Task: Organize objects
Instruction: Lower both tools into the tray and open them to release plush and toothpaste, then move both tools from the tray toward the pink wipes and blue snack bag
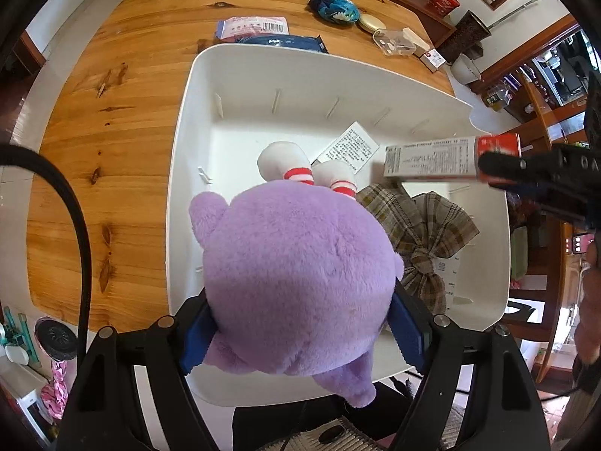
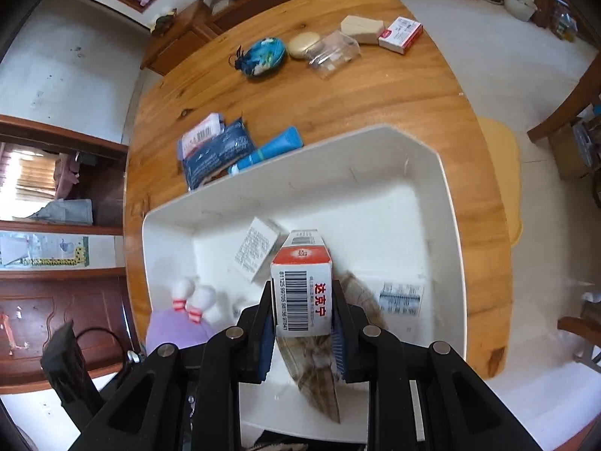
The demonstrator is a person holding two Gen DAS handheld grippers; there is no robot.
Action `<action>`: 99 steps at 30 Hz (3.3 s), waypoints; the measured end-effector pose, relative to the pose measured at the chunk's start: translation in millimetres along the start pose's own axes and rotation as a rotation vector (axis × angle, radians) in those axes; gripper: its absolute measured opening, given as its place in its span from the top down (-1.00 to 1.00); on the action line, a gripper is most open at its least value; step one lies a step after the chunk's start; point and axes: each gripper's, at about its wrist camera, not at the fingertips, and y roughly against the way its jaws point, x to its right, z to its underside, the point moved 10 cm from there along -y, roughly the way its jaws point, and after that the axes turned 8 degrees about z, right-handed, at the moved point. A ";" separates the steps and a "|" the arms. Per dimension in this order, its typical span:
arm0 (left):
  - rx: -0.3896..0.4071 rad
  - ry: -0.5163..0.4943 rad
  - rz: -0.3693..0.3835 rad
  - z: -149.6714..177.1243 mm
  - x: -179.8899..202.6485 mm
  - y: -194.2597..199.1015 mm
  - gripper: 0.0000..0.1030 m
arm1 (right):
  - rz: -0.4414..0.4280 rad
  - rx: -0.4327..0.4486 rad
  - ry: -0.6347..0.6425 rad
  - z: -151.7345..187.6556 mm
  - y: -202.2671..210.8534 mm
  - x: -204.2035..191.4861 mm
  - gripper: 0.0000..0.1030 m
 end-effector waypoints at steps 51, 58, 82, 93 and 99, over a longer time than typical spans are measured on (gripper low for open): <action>0.224 -0.086 0.065 -50.6 46.0 96.7 -0.79 | 0.187 0.214 0.330 33.5 94.9 -19.0 -0.27; 0.259 -0.172 0.051 -56.1 57.3 125.3 -0.79 | 0.148 0.246 0.334 43.6 110.1 -38.2 -0.27; 0.103 -0.717 0.086 -187.7 -10.4 131.3 -0.79 | 0.015 0.236 -0.235 -36.3 77.9 -138.1 -0.27; 0.016 -0.898 0.144 -233.0 -29.4 48.8 -0.79 | -0.026 0.136 -0.494 -95.3 -13.5 -140.4 -0.25; -0.031 -0.945 0.172 -247.7 -37.9 4.6 -0.78 | -0.047 0.041 -0.593 -107.9 -62.6 -137.5 -0.23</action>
